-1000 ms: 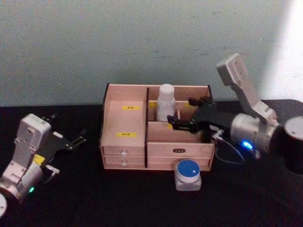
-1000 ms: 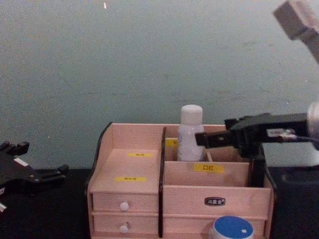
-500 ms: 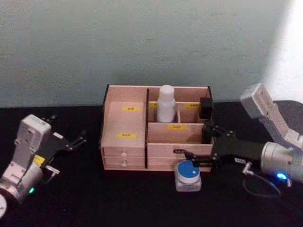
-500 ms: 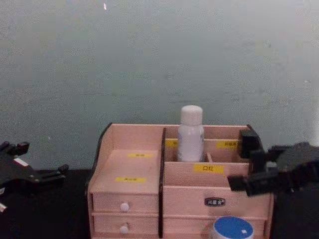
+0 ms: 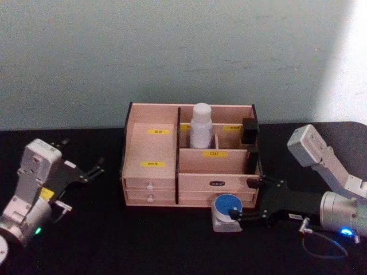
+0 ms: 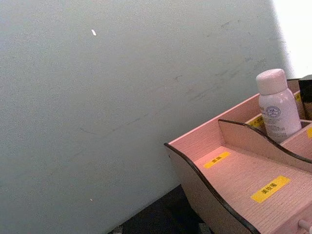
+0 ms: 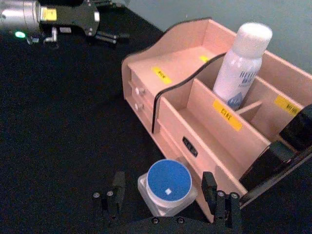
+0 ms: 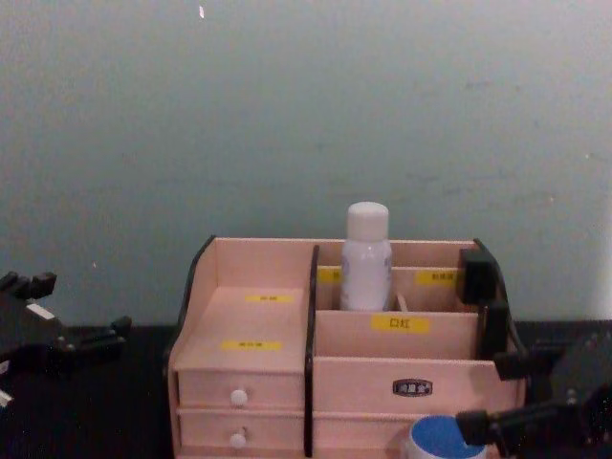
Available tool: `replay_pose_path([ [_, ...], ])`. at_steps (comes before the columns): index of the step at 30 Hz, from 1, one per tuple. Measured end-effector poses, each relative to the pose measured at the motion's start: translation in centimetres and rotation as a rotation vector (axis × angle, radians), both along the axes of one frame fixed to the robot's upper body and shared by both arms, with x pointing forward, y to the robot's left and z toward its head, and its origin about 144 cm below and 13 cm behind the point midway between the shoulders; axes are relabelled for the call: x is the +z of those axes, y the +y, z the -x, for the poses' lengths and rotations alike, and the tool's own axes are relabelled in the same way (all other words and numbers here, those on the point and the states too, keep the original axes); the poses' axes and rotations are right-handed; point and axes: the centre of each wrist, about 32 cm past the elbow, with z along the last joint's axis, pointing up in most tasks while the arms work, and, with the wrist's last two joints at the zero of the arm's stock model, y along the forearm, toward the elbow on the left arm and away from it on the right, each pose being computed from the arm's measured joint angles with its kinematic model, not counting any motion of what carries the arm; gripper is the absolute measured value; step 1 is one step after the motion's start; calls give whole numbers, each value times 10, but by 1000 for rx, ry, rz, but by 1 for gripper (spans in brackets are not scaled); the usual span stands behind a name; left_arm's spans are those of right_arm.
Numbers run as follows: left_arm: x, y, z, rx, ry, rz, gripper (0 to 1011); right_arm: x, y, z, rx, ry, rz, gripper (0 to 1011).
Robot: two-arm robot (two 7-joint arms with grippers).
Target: Pick up the facial cleanser and watermelon frost from the table and place them into the tiered storage box.
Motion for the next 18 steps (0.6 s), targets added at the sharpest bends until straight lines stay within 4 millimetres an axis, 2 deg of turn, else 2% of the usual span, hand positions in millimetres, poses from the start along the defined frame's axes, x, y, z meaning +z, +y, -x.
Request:
replay_pose_path([
  [18, 0, 0, 0, 0, 0, 0, 1001, -16, 5, -4, -39, 65, 64, 1002],
])
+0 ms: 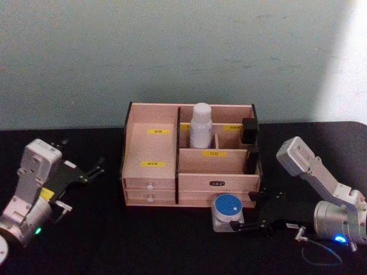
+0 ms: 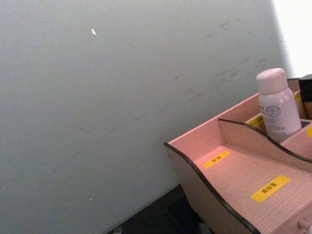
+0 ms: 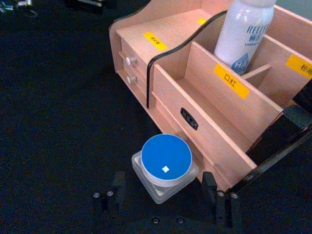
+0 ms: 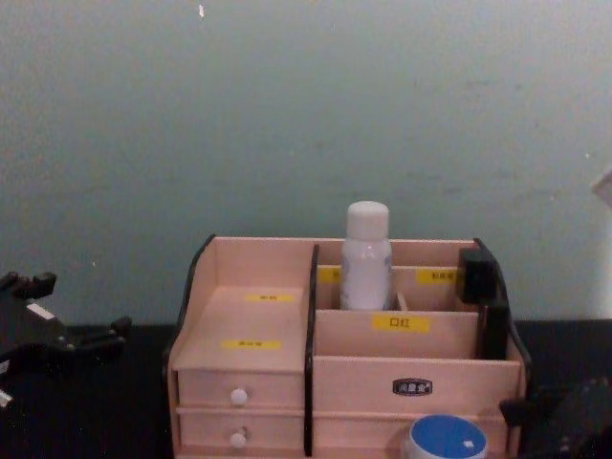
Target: Pick up the facial cleanser and watermelon frost from the table and place them into the tiered storage box.
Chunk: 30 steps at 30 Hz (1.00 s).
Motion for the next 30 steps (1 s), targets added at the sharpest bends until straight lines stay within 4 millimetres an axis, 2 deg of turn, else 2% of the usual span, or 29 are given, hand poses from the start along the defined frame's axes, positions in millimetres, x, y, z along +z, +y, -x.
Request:
replay_pose_path([
  [11, 0, 0, 0, 0, 0, 0, 1001, -8, 7, -8, -6, 14, 11, 1002],
  [30, 0, 0, 0, 0, 0, 0, 1001, -12, 20, -22, 8, 18, 0, 1002],
])
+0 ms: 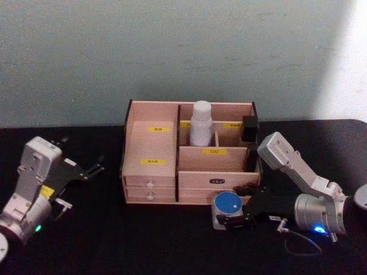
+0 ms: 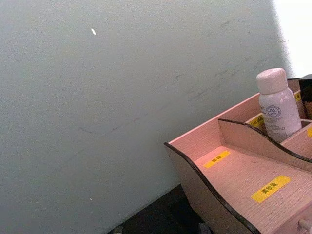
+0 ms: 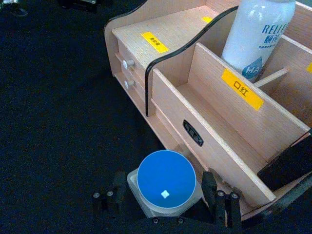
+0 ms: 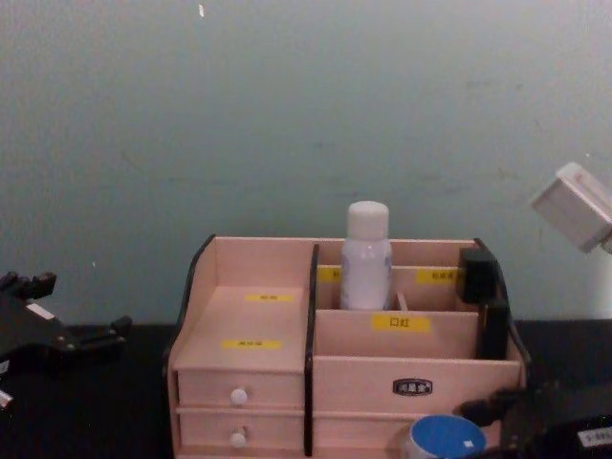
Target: Pick up the facial cleanser and watermelon frost from the table and place them into the tiered storage box.
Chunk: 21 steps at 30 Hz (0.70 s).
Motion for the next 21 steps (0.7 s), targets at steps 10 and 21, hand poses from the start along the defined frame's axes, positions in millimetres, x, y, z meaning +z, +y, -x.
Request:
replay_pose_path([
  [10, 0, 0, 0, 0, 0, 0, 1001, -1, 4, -4, -3, -7, 1, 1002],
  [21, 0, 0, 0, 0, 0, 0, 1001, -1, 3, -4, -3, -6, 0, 1003],
])
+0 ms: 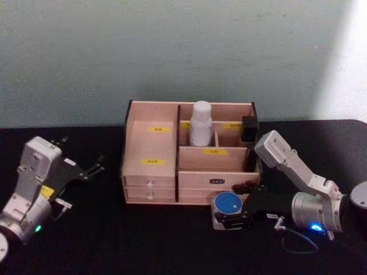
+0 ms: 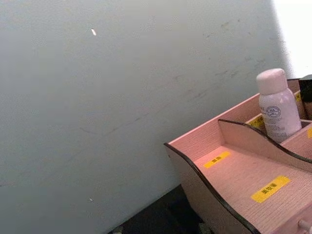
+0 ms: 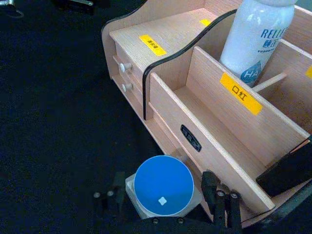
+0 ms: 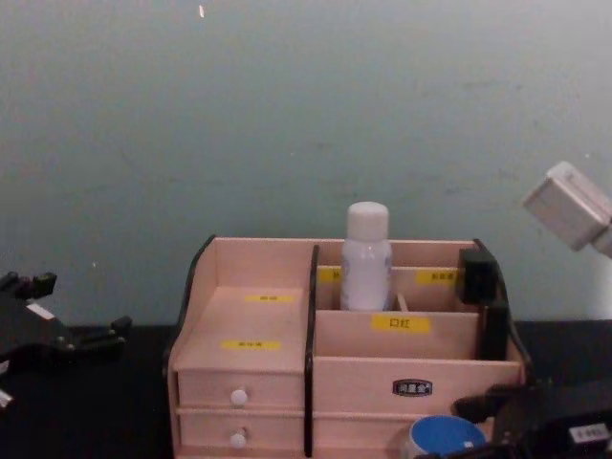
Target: Pick up the facial cleanser and watermelon frost from the table and place them into the tiered storage box.
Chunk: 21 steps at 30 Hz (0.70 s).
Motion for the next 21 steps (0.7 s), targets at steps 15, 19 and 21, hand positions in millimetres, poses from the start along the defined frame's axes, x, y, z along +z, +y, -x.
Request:
replay_pose_path([
  [15, 0, 0, 0, 0, 0, 0, 1001, 0, 0, 0, 0, 1, -1, 712],
  [19, 0, 0, 0, 0, 0, 0, 1001, 0, 0, 0, 0, 1, -2, 712],
  [21, 0, 0, 0, 0, 0, 0, 1001, 0, -1, 0, 0, 1, -2, 712],
])
